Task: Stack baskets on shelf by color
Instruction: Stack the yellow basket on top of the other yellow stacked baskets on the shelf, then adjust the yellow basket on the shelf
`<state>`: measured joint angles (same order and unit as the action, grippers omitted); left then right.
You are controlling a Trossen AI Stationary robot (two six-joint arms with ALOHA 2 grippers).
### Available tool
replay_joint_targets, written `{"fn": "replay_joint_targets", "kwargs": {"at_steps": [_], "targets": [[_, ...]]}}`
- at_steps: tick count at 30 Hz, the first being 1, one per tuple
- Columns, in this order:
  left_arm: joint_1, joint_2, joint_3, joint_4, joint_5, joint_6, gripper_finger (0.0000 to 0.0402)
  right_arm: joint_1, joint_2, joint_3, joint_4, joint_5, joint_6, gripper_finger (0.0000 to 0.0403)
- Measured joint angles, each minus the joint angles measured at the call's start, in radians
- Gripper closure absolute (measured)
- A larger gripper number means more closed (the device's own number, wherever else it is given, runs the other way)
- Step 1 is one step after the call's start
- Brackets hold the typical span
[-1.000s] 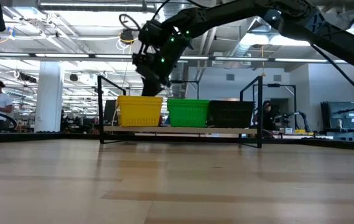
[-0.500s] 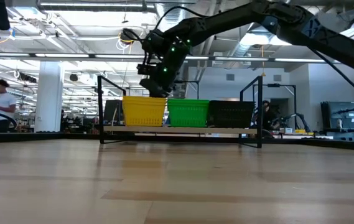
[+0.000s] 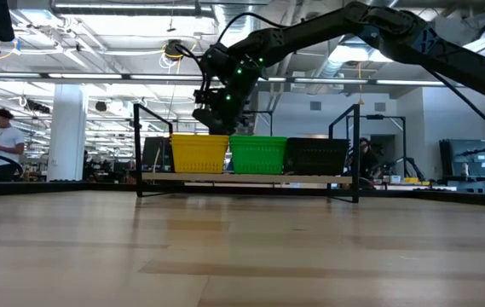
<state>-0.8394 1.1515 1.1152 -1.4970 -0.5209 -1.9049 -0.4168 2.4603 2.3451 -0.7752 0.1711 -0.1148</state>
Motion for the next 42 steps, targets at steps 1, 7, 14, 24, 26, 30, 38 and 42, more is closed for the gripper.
{"fn": "replay_joint_targets", "kwargs": {"at_steps": [1,7,14,24,26,30,38,42], "targets": [[0.0,0.0,0.0,0.0,0.0,0.0,0.0401,0.0,0.0,0.0,0.007,0.0,0.002,0.0403],[0.0,0.0,0.0,0.0,-0.016,0.042,0.0401,0.014,-0.016,0.005,0.002,-0.072,0.002,0.0403],[0.0,0.0,0.0,0.006,-0.033,0.148,0.0401,0.041,-0.164,0.01,-0.075,-0.288,-0.035,0.0403],[0.0,-0.049,-0.004,0.036,-0.123,0.401,0.0401,0.1,-0.547,0.011,-0.341,-0.332,-0.072,0.0403],[0.0,-0.096,-0.02,0.05,-0.137,0.454,0.0401,0.123,-0.631,0.011,-0.379,-0.332,-0.056,0.0403],[0.0,-0.245,-0.125,0.141,-0.142,0.534,0.0401,0.193,-0.795,0.011,-0.445,-0.323,0.019,0.0403],[0.0,-0.656,-0.474,0.58,-0.146,0.744,0.0401,0.486,-1.026,0.011,-0.478,-0.117,0.202,0.0403],[0.0,-0.814,-0.607,0.794,-0.184,0.882,0.0401,0.681,-1.077,-0.011,-0.476,0.01,0.242,0.0403]]}}
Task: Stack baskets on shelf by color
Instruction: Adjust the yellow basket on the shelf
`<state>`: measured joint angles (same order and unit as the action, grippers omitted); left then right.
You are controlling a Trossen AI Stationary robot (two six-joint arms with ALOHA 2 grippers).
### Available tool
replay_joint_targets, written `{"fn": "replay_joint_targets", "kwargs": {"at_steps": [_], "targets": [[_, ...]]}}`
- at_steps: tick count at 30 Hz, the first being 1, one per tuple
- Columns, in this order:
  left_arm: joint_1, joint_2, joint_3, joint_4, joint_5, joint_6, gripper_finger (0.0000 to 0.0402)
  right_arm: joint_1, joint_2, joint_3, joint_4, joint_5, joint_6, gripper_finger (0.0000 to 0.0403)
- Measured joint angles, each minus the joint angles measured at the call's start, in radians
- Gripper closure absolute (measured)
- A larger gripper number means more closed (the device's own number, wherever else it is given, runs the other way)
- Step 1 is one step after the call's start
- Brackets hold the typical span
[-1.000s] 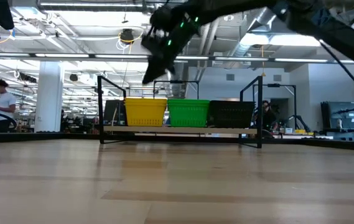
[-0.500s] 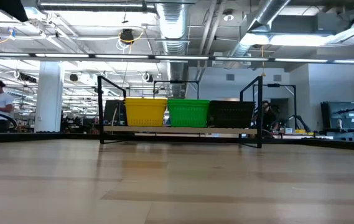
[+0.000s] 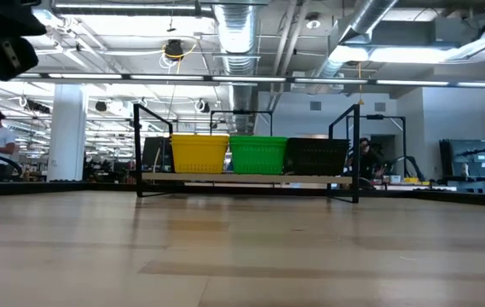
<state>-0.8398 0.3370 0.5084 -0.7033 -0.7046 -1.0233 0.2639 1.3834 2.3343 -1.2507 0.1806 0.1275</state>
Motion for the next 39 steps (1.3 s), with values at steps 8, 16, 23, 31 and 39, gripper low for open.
{"fn": "replay_joint_targets", "kwargs": {"at_steps": [8,16,23,31,39], "targets": [[0.024,-0.125,-0.064,0.028,-0.04,0.077,0.0401,0.342,-0.01,-0.006,-0.029,0.316,0.016,0.0403],[0.136,-0.136,-0.065,0.031,-0.067,0.166,0.0401,0.63,-0.014,-0.007,-0.16,0.711,0.229,0.0403],[0.281,-0.135,-0.065,0.155,-0.008,0.346,0.0401,0.853,-0.012,-0.007,-0.315,0.97,0.415,0.0403],[0.417,-0.135,-0.064,0.156,0.254,0.403,0.0401,1.058,-0.047,-0.141,-0.32,1.148,0.551,0.0403],[0.444,-0.135,-0.065,0.056,0.404,0.347,0.0401,1.184,-0.154,-0.508,-0.32,1.302,0.895,0.0403]]}}
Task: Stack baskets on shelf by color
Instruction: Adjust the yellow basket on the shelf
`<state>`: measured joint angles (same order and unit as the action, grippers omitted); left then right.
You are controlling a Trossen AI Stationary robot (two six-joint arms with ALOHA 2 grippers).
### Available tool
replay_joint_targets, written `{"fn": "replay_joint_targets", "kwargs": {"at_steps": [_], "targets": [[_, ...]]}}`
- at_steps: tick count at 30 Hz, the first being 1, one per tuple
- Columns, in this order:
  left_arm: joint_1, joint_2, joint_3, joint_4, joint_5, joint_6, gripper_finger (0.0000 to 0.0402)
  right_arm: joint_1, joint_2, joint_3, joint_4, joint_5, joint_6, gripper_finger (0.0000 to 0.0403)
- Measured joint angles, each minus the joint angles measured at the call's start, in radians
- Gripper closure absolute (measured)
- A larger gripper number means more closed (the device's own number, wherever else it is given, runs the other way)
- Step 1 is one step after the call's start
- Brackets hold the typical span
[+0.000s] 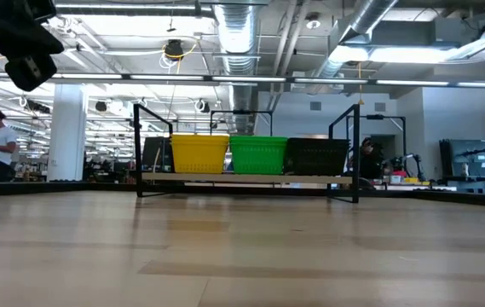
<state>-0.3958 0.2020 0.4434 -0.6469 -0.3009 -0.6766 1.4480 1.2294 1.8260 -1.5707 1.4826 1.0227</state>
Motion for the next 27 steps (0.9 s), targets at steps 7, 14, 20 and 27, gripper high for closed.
{"fn": "replay_joint_targets", "kwargs": {"at_steps": [7,14,20,27], "targets": [[0.0,0.0,-0.001,0.013,-0.02,-0.009,0.0401,-0.001,-0.137,-0.402,0.0,0.087,0.521,0.0403],[0.0,0.0,-0.001,0.01,-0.02,-0.003,0.0401,-0.103,-0.236,-0.613,0.031,0.071,0.769,0.0403],[0.0,0.0,-0.001,0.009,-0.024,0.0,0.0402,-0.04,-0.248,-0.723,0.107,0.088,0.843,0.0403],[0.0,0.0,-0.002,0.009,-0.069,-0.01,0.0401,-0.11,-0.206,-0.864,0.174,0.086,1.063,0.0403]]}}
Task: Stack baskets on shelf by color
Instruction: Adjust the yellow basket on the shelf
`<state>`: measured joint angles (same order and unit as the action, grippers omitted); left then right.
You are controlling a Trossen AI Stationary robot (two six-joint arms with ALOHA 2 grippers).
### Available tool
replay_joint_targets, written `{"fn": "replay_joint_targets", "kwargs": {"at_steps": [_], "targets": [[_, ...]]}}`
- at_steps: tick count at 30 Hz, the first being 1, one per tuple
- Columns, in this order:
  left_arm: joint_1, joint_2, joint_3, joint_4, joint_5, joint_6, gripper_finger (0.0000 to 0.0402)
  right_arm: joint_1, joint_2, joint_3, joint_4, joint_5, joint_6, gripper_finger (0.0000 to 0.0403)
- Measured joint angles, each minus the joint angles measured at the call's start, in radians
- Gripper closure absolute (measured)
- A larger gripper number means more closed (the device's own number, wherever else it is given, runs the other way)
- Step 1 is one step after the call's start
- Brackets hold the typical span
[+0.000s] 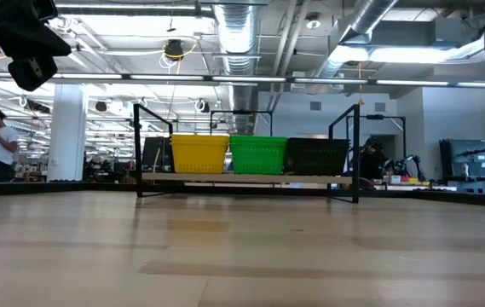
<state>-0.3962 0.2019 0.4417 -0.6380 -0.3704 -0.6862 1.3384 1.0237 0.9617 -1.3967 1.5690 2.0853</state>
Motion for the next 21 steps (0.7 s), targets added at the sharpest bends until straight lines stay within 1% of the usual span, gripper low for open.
{"fn": "replay_joint_targets", "kwargs": {"at_steps": [4,8,9,11,14,15,18,19,21], "targets": [[0.0,0.0,0.0,0.0,-0.012,-0.014,0.0401,0.004,0.014,-0.022,0.027,0.001,0.036,0.0403],[0.0,0.0,0.0,0.0,-0.015,-0.021,0.0401,-0.03,0.023,-0.008,0.083,0.001,0.035,0.0403],[0.0,0.0,0.0,0.0,-0.016,-0.031,0.0401,-0.038,0.022,0.008,0.096,0.001,0.015,0.0403],[0.0,0.0,0.0,0.0,-0.017,-0.039,0.0401,-0.061,0.024,0.058,0.1,0.001,-0.077,0.0403],[0.0,0.0,-0.001,0.0,-0.024,-0.04,0.0401,-0.103,0.024,0.173,0.099,-0.005,-0.316,0.0403],[0.0,0.0,-0.001,0.0,-0.029,-0.04,0.0401,-0.114,0.021,0.22,0.098,-0.033,-0.406,0.0403],[0.0,0.0,-0.001,0.0,-0.035,-0.047,0.0401,-0.171,0.013,0.389,0.137,-0.179,-0.717,0.0403],[0.0,0.0,-0.001,0.0,-0.036,-0.052,0.0401,-0.203,0.013,0.448,0.179,-0.238,-0.865,0.0403],[0.0,0.0,-0.001,0.0,-0.036,-0.055,0.0402,-0.291,0.014,0.542,0.34,-0.381,-1.228,0.0403]]}}
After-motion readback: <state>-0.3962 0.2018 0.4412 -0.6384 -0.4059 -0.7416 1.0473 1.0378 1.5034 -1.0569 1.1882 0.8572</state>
